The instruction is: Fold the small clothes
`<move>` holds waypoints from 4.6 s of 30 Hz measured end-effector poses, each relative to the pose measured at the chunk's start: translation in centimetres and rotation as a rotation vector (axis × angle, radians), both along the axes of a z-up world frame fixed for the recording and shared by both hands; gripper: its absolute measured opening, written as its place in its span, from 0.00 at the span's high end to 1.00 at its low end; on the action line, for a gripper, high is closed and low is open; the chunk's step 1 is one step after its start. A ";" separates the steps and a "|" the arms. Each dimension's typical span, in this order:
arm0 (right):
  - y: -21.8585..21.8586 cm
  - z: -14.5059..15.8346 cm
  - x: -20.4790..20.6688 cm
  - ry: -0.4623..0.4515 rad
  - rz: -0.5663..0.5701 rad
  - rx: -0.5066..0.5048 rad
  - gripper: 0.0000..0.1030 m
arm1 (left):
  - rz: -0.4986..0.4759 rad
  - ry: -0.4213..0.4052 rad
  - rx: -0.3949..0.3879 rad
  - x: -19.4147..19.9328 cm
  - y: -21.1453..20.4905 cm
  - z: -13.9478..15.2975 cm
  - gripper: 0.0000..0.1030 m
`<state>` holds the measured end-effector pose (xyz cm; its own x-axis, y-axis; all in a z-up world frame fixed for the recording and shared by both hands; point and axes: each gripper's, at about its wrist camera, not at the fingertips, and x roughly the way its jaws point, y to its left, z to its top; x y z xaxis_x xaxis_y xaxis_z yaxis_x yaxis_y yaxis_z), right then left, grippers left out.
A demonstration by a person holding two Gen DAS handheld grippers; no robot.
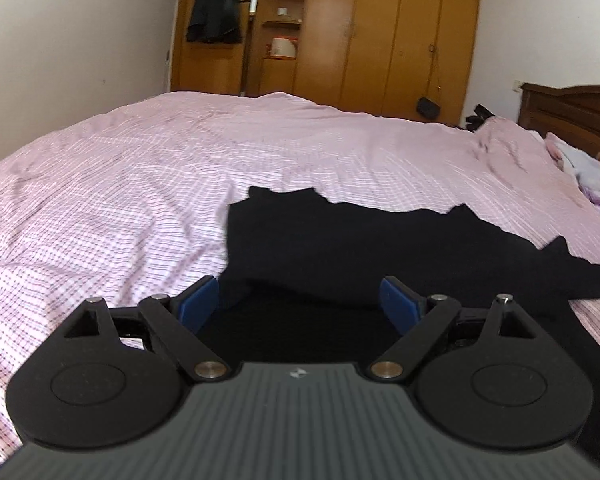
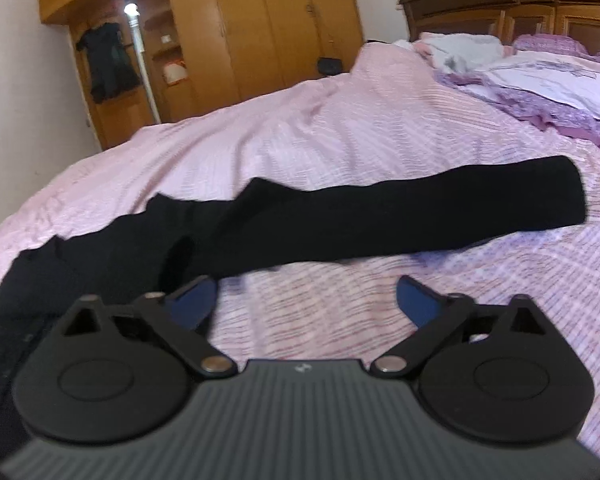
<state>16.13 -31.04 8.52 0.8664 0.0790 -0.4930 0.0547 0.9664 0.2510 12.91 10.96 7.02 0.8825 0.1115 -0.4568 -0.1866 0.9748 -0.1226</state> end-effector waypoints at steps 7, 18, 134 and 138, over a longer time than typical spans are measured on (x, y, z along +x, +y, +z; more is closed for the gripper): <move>-10.0 -1.2 1.3 -0.004 -0.075 0.247 0.48 | -0.010 -0.019 -0.001 -0.3 0.6 1.1 0.10; -16.9 -5.9 5.1 0.097 -0.233 0.249 0.49 | 0.012 0.008 0.001 0.7 -0.2 0.5 0.08; 14.3 9.7 10.2 -0.280 0.079 -0.326 0.89 | -0.038 0.078 0.018 6.5 3.5 0.7 0.03; 16.5 11.7 10.1 -0.306 0.101 -0.365 0.89 | -0.018 0.101 -0.041 6.7 4.8 0.5 0.03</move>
